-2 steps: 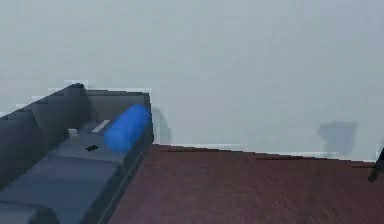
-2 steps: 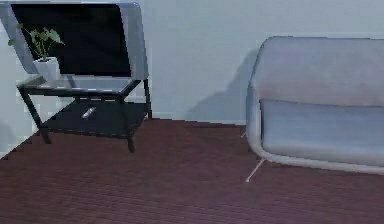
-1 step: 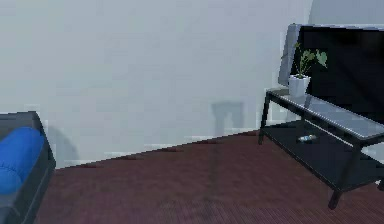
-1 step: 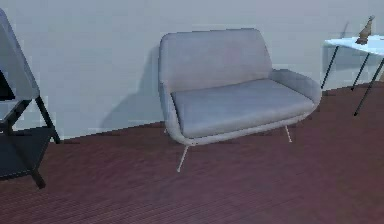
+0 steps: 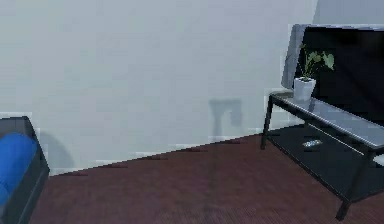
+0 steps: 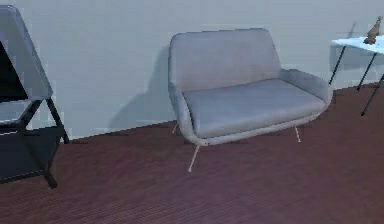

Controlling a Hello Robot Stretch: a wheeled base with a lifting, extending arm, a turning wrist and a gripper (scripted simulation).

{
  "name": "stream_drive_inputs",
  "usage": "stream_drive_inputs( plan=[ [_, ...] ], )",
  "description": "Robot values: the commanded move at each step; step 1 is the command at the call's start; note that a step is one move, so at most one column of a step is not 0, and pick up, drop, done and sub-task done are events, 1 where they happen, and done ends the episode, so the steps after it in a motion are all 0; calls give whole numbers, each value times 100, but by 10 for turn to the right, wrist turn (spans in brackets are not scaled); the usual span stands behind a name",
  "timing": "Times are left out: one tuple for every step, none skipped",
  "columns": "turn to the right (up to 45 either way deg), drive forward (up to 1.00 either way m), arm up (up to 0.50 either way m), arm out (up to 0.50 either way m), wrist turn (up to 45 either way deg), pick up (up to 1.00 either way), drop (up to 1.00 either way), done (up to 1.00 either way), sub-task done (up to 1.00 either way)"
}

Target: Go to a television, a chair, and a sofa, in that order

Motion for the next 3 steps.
stream_drive_inputs(
  plan=[
    [-450, 0, 0, 0, 0, 0, 0, 0, 0],
    [-210, 0, 0, 0, 0, 0, 0, 0, 0],
    [0, 0, 0, 0, 0, 0, 0, 100, 0]
  ],
)
